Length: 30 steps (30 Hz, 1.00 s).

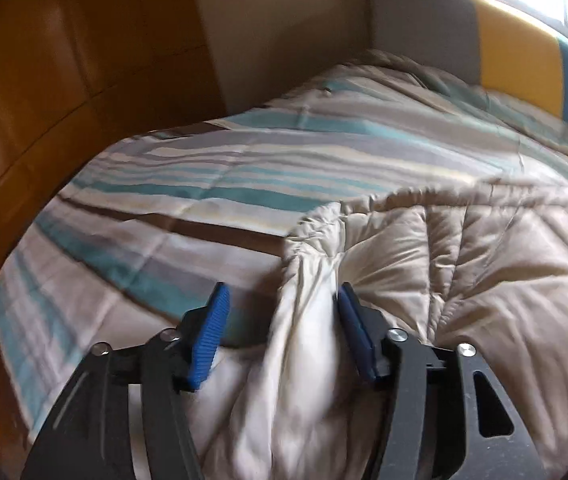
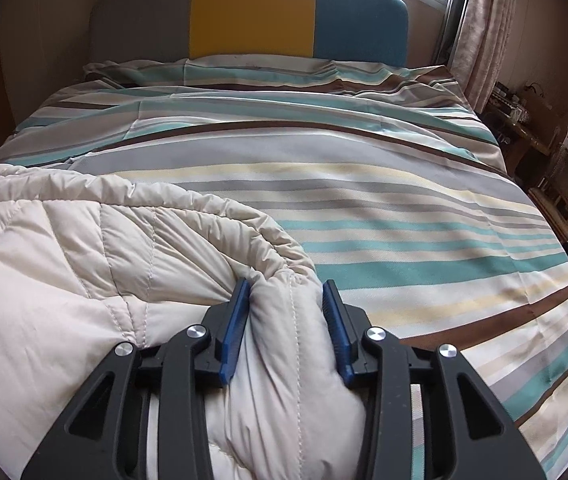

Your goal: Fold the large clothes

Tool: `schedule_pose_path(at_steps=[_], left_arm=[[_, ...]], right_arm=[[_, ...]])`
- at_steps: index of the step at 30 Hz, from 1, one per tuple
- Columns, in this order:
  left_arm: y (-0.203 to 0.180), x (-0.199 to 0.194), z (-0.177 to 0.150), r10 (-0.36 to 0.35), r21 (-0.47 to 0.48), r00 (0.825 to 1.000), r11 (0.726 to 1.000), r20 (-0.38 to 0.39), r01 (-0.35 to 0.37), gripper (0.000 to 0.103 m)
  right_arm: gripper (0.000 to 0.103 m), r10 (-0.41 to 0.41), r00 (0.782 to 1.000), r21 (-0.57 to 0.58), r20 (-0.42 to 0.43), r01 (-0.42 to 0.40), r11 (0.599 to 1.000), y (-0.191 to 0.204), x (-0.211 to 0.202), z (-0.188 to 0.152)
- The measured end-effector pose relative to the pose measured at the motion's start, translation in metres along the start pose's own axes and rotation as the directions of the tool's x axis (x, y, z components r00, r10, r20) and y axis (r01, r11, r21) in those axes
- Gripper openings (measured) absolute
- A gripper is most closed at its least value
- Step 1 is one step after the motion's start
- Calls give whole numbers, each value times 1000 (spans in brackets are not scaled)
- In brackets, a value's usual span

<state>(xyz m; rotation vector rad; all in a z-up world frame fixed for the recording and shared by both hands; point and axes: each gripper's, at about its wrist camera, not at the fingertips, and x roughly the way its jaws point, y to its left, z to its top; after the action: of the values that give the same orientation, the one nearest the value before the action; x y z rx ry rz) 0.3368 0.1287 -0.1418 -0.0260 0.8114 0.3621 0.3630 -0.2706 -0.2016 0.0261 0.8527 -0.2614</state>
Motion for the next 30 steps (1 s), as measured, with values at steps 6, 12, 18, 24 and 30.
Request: schedule_pose_path(at_steps=[6, 12, 18, 24, 30], left_arm=[[-17, -70, 7, -142, -141, 979, 976, 147, 163, 74], [-85, -70, 22, -194, 7, 972, 981, 132, 195, 74], [-121, -21, 0, -159, 97, 984, 984, 82, 150, 75], [-120, -4, -17, -153, 77, 984, 986, 94, 146, 82], [-122, -1, -19, -130, 85, 988, 989, 84, 123, 85]], right_arm=[[39, -3, 1000, 2, 5, 3, 1000, 0, -2, 0], [39, -9, 1000, 0, 9, 9, 1000, 0, -3, -1], [40, -5, 1000, 3, 10, 5, 1000, 0, -2, -1], [41, -3, 1000, 2, 12, 3, 1000, 1, -3, -1], [55, 10, 1000, 10, 17, -10, 1000, -4, -15, 5]])
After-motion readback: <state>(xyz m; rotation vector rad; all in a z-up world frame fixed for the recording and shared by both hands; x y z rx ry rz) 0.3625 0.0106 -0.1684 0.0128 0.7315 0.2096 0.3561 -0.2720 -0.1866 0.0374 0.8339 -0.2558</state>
